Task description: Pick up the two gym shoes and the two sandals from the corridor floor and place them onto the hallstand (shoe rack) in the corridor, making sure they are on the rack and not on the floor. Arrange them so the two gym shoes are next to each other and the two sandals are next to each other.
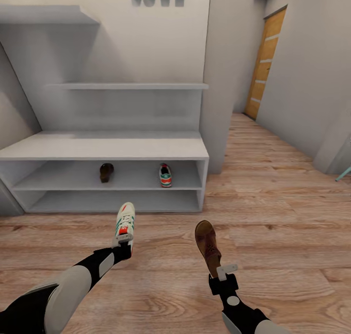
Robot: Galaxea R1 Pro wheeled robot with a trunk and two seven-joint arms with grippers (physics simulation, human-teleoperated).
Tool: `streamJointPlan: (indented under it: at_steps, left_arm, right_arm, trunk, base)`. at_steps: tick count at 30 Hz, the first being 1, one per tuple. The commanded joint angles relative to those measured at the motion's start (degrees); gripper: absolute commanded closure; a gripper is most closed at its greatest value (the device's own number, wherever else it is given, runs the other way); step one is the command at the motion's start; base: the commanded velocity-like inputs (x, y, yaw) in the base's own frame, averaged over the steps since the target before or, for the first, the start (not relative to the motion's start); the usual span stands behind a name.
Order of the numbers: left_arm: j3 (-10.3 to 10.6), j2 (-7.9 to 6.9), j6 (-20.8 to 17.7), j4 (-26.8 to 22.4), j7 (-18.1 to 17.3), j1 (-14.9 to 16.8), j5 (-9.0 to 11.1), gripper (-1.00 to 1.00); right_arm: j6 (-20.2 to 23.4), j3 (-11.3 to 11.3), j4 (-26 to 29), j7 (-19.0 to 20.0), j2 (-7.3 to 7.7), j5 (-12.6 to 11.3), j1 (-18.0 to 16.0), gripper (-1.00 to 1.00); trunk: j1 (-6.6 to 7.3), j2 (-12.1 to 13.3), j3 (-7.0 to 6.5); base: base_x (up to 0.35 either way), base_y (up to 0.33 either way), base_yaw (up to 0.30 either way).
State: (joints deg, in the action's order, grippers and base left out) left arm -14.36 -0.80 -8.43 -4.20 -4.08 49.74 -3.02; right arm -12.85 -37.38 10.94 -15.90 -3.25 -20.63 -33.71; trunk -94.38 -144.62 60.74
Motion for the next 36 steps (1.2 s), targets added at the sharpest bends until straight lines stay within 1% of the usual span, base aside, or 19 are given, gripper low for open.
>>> streamJointPlan:
  at_steps: [1,6,9,10,11,12,13,14,15,16,19,21,23,24,29,31,32,33,36]
  left_arm:
    - [-0.5,0.0,-0.4,-0.1,-0.2,0.0,-0.3,1.0]
    - [-0.4,0.01,-0.4,-0.2,-0.2,0.0,-0.3,1.0]
    - [-0.4,0.01,-0.4,-1.6,-0.4,0.0,-0.3,1.0]
    - [-0.5,0.01,-0.5,-3.2,-0.4,0.0,-0.2,1.0]
    - [-0.5,0.08,-0.7,-4.5,-0.5,0.0,-0.2,1.0]
    - [-0.2,0.68,-3.0,-6.3,-0.5,0.0,-0.2,1.0]
    - [-0.2,1.04,-4.7,-7.2,-0.6,0.0,-0.2,1.0]
    - [-0.1,1.94,-13.4,-13.1,-0.6,0.0,-0.2,1.0]
    - [0.0,2.29,-23.5,-21.7,-0.6,0.0,-0.3,1.0]
    - [0.1,2.74,-40.5,-40.5,-0.6,0.0,-0.4,1.0]
    - [0.2,2.89,-45.5,-46.9,-0.6,0.0,-0.5,1.0]
    - [0.3,2.92,-46.8,-47.8,-0.7,0.0,-0.5,1.0]
    - [0.3,2.9,-47.9,-46.6,-0.7,0.0,-0.5,1.0]
    - [0.3,2.89,-48.7,-42.2,-0.7,0.1,-0.6,1.0]
    - [0.3,2.9,-49.0,-35.7,-0.7,1.0,-0.5,1.0]
    - [0.3,2.91,-49.0,-30.0,-0.7,3.4,-0.5,1.0]
    - [0.3,2.91,-49.0,-28.1,-0.7,4.3,-0.4,1.0]
    - [0.3,2.96,-49.0,-27.0,-0.8,5.2,-0.3,1.0]
    - [0.2,3.02,-49.0,-27.8,-0.9,5.6,-0.3,1.0]
  right_arm:
    - [-0.2,-0.5,0.0,-0.2,0.0,-0.6,0.0,1.0]
    - [-0.2,-0.5,-0.1,-0.3,0.03,-0.5,0.0,1.0]
    - [-0.2,-0.5,-0.1,-0.3,0.09,-0.4,0.0,1.0]
    - [-0.2,-0.4,-0.1,-0.3,0.34,-0.4,0.0,1.0]
    - [-0.1,-0.2,-0.2,-0.6,1.23,-0.4,-0.1,1.0]
    - [0.2,0.0,-0.2,-0.9,5.57,-0.5,-0.1,1.0]
    - [0.2,0.0,-0.2,-0.9,7.05,-0.6,-0.1,1.0]
    - [0.4,0.2,-0.3,-1.0,11.67,-0.6,-0.1,1.0]
    - [0.7,0.2,-0.3,-1.0,14.46,-0.7,-0.1,1.0]
    - [3.2,0.3,-0.2,-1.0,18.06,-0.7,-0.1,1.0]
    - [4.3,0.3,0.0,-1.1,19.04,-0.7,-0.2,1.0]
    - [4.6,0.3,0.1,-1.1,19.3,-0.7,-0.2,1.0]
    - [4.8,0.3,0.1,-1.1,19.53,-0.7,-0.3,1.0]
    - [5.0,0.3,0.2,-1.1,19.69,-0.7,-0.4,1.0]
    - [5.1,0.3,0.2,-1.1,19.68,-0.7,-0.5,1.0]
    - [5.1,0.3,0.3,-1.1,19.68,-0.7,-0.6,1.0]
    - [5.1,0.3,0.3,-1.1,19.71,-0.7,-0.6,1.0]
    - [5.1,0.3,0.3,-1.1,19.75,-0.7,-0.6,1.0]
    - [5.0,0.3,0.3,-1.3,19.85,-0.7,-0.6,1.0]
  trunk:
    - [0.01,0.0,0.05]
    - [0.01,0.0,0.05]
    - [0.01,0.0,0.05]
    - [0.01,0.0,0.05]
    - [0.01,0.0,0.05]
    - [0.01,0.0,0.05]
    - [0.01,0.0,0.05]
    - [0.01,0.0,0.05]
    - [0.01,0.0,0.05]
    - [0.01,0.0,0.05]
    - [0.01,0.0,0.05]
    - [0.01,0.0,0.05]
    - [0.01,0.0,0.05]
    - [0.01,0.0,0.05]
    - [0.01,0.0,0.05]
    - [0.01,0.0,0.05]
    - [0.01,0.0,0.05]
    - [0.01,0.0,0.05]
    - [0.01,0.0,0.05]
  base:
    - [0.0,-0.061,0.0]
    - [0.0,-0.026,0.0]
    - [0.0,-0.008,0.0]
    - [0.0,-0.004,0.0]
    - [0.0,-0.003,0.0]
    - [0.0,-0.001,0.0]
    - [0.0,0.0,0.0]
    - [0.0,0.0,0.0]
    - [0.0,0.0,0.0]
    - [0.0,0.0,0.0]
    - [0.0,0.0,0.0]
    - [0.0,0.0,0.0]
    - [0.0,0.0,0.0]
    - [0.0,0.0,0.0]
    - [0.0,0.0,0.0]
    - [0.0,0.0,0.0]
    - [0.0,0.0,0.0]
    - [0.0,0.0,0.0]
    - [0.023,0.013,0.0]
